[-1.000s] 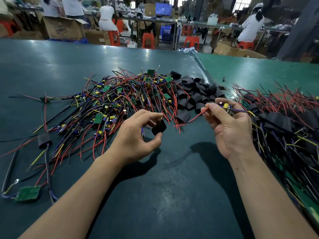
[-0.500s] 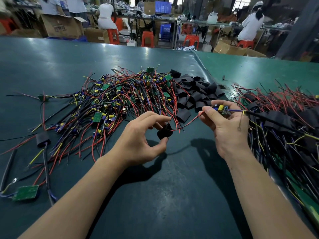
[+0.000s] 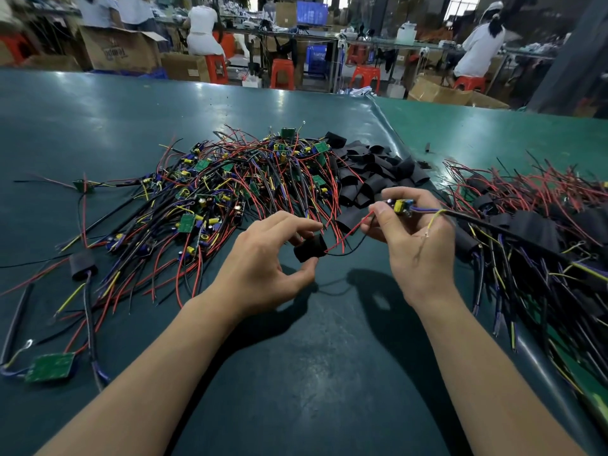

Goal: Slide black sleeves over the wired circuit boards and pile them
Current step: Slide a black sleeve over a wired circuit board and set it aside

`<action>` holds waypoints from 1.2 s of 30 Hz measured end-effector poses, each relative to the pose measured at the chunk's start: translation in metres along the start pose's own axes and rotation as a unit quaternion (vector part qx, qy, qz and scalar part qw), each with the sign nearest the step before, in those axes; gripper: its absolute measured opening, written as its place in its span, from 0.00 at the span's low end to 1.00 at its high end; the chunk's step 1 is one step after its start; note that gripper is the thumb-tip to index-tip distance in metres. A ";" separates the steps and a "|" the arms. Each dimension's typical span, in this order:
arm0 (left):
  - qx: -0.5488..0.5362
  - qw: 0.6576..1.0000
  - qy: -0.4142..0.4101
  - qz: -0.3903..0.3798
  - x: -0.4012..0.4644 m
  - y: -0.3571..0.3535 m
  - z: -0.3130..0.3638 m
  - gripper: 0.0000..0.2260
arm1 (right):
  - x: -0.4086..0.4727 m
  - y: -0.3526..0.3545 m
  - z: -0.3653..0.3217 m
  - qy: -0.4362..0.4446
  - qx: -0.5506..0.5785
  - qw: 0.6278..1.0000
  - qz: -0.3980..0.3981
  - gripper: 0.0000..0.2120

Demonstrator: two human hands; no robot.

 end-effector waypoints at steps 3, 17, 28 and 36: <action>-0.012 1.000 -0.013 -0.012 0.001 -0.003 0.005 0.19 | 0.003 0.010 -0.006 0.016 0.003 0.999 0.035 0.08; 0.089 0.994 0.003 0.058 0.001 0.004 0.004 0.16 | -0.017 -0.036 0.023 -0.186 0.143 0.970 -0.062 0.11; 0.024 0.997 -0.012 0.067 0.001 0.007 0.006 0.17 | -0.018 -0.033 0.022 -0.144 0.034 0.986 -0.076 0.07; -0.014 0.998 -0.021 0.054 0.001 0.007 0.010 0.18 | -0.021 -0.025 0.033 -0.229 0.145 0.963 -0.009 0.05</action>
Point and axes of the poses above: each hand's wrist, its own x-axis towards the middle knuckle, its own y-axis out of the back of the hand, z = x × y, the point moved 9 cm from there along x, towards the middle knuckle, and after that the axes turned 11 degrees about x, right-handed, at the moved point
